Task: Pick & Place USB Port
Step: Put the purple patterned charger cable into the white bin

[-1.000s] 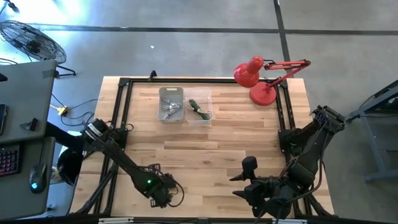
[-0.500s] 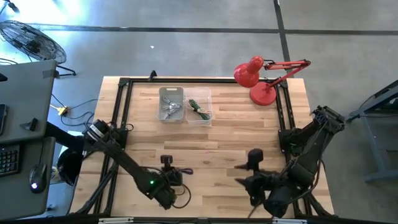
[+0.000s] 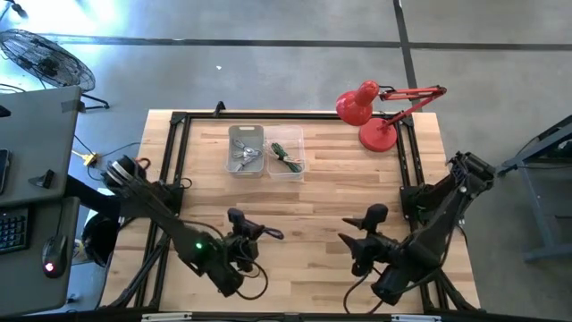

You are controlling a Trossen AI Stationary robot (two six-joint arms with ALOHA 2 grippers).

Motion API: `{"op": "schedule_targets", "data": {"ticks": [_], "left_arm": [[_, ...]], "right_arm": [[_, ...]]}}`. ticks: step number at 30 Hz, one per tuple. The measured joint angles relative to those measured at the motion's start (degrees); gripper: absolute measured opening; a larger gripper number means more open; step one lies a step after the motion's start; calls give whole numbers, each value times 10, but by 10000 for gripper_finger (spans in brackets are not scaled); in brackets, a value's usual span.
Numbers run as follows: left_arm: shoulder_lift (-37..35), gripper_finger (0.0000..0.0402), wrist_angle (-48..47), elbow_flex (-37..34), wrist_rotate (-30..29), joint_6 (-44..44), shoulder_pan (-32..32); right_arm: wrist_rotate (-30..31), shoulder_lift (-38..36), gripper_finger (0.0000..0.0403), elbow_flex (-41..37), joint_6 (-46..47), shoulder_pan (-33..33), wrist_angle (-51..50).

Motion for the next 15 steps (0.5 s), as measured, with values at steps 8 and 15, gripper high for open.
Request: {"op": "schedule_targets", "data": {"ticks": [8, 15], "left_arm": [[-54, 14, 98, 1, 54, 197, 40], [-54, 14, 109, 1, 171, 282, 134]], "right_arm": [[99, 1, 209, -138, -177, -54, 322], [16, 1, 211, -163, -397, -96, 531]]}}
